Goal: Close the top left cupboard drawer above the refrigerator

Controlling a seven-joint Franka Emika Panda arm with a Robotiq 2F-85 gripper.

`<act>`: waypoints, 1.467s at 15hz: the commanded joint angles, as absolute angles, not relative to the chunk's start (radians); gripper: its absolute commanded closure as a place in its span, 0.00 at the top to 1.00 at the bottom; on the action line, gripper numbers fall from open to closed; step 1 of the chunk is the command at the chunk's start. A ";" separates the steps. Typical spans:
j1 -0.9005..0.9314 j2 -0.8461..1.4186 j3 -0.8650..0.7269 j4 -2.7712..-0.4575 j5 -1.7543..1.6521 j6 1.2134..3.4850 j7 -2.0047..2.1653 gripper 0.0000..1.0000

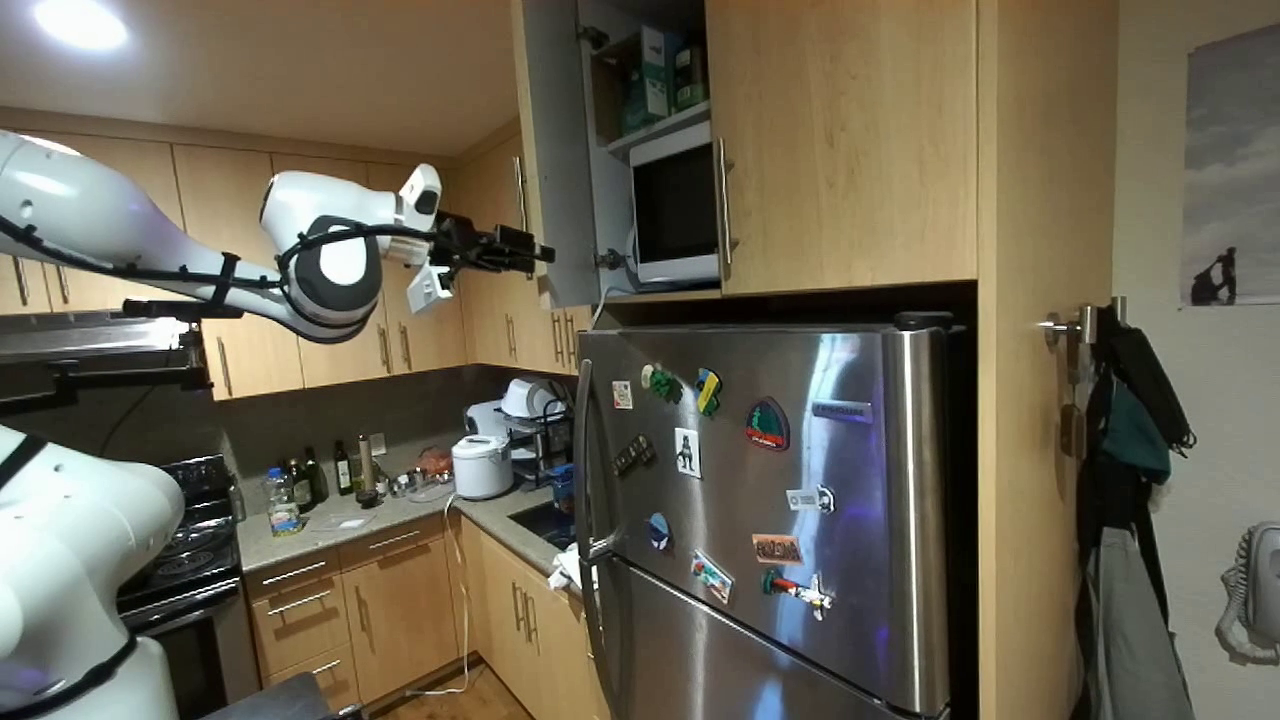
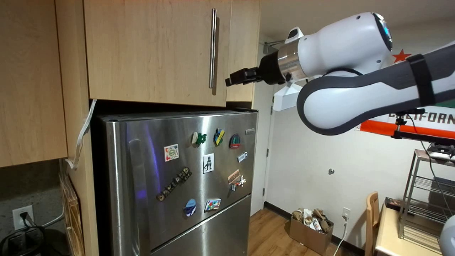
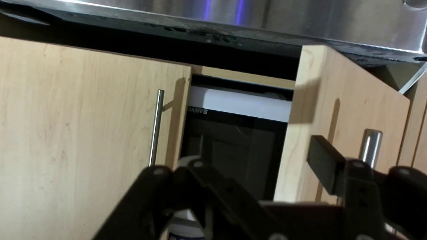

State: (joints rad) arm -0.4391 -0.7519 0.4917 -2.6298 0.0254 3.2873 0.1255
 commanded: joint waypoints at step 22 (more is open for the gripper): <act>-0.429 -0.829 0.475 -2.671 0.028 3.275 0.126 0.81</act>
State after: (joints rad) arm -0.4902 -0.7596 0.4918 -2.6173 0.0254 3.2871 0.1255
